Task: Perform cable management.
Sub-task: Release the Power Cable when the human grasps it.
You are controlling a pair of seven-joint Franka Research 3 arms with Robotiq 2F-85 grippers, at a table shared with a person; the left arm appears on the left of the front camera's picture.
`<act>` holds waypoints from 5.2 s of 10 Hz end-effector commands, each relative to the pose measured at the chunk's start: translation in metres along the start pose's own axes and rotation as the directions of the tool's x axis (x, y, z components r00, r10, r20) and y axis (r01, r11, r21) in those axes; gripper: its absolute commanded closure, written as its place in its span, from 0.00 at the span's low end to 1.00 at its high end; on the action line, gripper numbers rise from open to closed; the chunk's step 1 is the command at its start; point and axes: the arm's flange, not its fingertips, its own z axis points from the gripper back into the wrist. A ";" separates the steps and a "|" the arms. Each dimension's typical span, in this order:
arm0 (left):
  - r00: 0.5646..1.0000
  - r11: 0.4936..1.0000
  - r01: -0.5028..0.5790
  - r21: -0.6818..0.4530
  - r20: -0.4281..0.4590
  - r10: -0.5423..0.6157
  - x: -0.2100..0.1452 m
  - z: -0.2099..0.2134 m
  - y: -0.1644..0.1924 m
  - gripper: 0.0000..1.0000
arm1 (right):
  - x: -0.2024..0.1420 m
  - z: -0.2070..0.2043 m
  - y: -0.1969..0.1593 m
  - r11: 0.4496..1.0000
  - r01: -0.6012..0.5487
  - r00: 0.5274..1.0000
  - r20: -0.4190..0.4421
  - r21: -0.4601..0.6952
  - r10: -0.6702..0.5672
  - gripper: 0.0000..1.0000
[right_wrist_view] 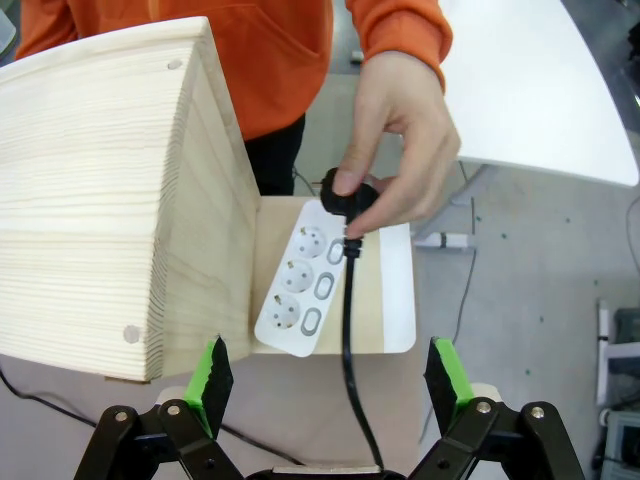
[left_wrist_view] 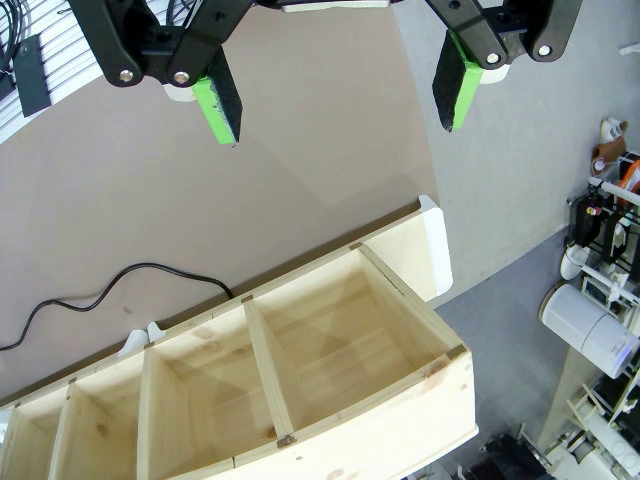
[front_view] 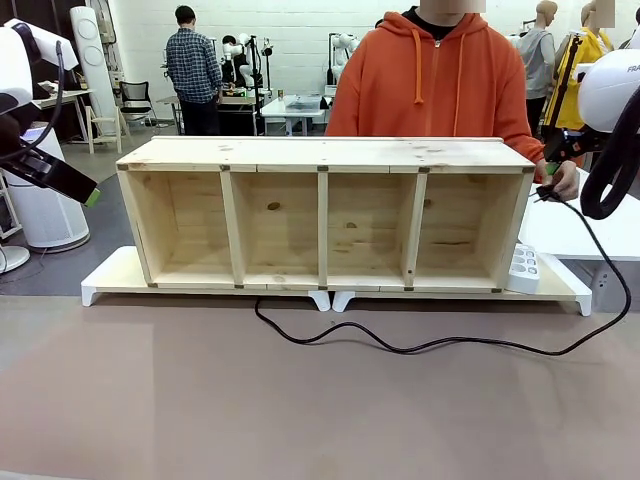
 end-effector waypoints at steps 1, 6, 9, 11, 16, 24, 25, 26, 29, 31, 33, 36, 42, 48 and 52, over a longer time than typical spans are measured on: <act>1.000 1.000 -0.007 -0.001 0.004 0.007 0.001 -0.001 -0.001 0.00 | 0.000 0.000 0.000 1.000 0.001 1.000 0.000 0.000 -0.001 0.00; 1.000 1.000 -0.007 -0.001 0.004 0.007 0.001 -0.001 -0.001 0.00 | 0.000 0.000 0.000 1.000 0.001 1.000 0.000 0.000 -0.001 0.00; 1.000 1.000 -0.007 -0.001 0.004 0.007 0.001 -0.001 -0.001 0.00 | 0.000 0.000 0.000 1.000 0.001 1.000 0.000 0.000 -0.001 0.00; 1.000 1.000 -0.007 -0.001 0.004 0.007 0.001 -0.001 -0.001 0.00 | 0.000 0.000 0.000 1.000 0.001 1.000 0.000 0.000 -0.001 0.00; 1.000 1.000 -0.007 -0.001 0.004 0.007 0.001 -0.001 -0.001 0.00 | 0.000 0.000 0.000 1.000 0.001 1.000 0.000 0.000 -0.001 0.00; 1.000 1.000 -0.007 -0.001 0.004 0.007 0.001 -0.001 -0.001 0.00 | 0.000 0.000 0.000 1.000 0.001 1.000 0.000 0.000 -0.001 0.00; 1.000 1.000 -0.007 -0.001 0.004 0.007 0.001 -0.001 -0.001 0.00 | 0.000 0.000 0.000 1.000 0.001 1.000 0.000 0.000 -0.001 0.00; 1.000 1.000 -0.007 -0.001 0.004 0.007 0.001 -0.001 -0.001 0.00 | 0.000 0.000 0.000 1.000 0.001 1.000 0.000 0.000 -0.001 0.00; 1.000 1.000 -0.007 -0.001 0.004 0.007 0.001 -0.001 -0.001 0.00 | 0.000 0.000 0.000 1.000 0.001 1.000 0.000 0.000 -0.001 0.00; 1.000 1.000 -0.007 -0.001 0.004 0.007 0.001 -0.001 -0.001 0.00 | 0.000 0.000 0.000 1.000 0.001 1.000 0.000 0.000 -0.001 0.00; 1.000 1.000 -0.007 -0.001 0.004 0.007 0.001 -0.001 -0.001 0.00 | 0.000 0.000 0.000 1.000 0.001 1.000 0.000 0.000 -0.001 0.00; 1.000 1.000 -0.007 -0.001 0.004 0.007 0.001 -0.001 -0.001 0.00 | 0.000 0.000 0.000 1.000 0.001 1.000 0.000 0.000 -0.001 0.00; 1.000 1.000 -0.007 -0.001 0.004 0.007 0.001 -0.001 -0.001 0.00 | 0.000 0.000 0.000 1.000 0.001 1.000 0.000 0.000 -0.001 0.00; 1.000 1.000 -0.007 -0.001 0.004 0.007 0.001 -0.001 -0.001 0.00 | 0.000 0.000 0.000 1.000 0.001 1.000 0.000 0.000 -0.001 0.00; 1.000 1.000 -0.007 -0.001 0.004 0.007 0.001 -0.001 -0.001 0.00 | 0.000 0.000 0.000 1.000 0.001 1.000 0.000 0.000 -0.001 0.00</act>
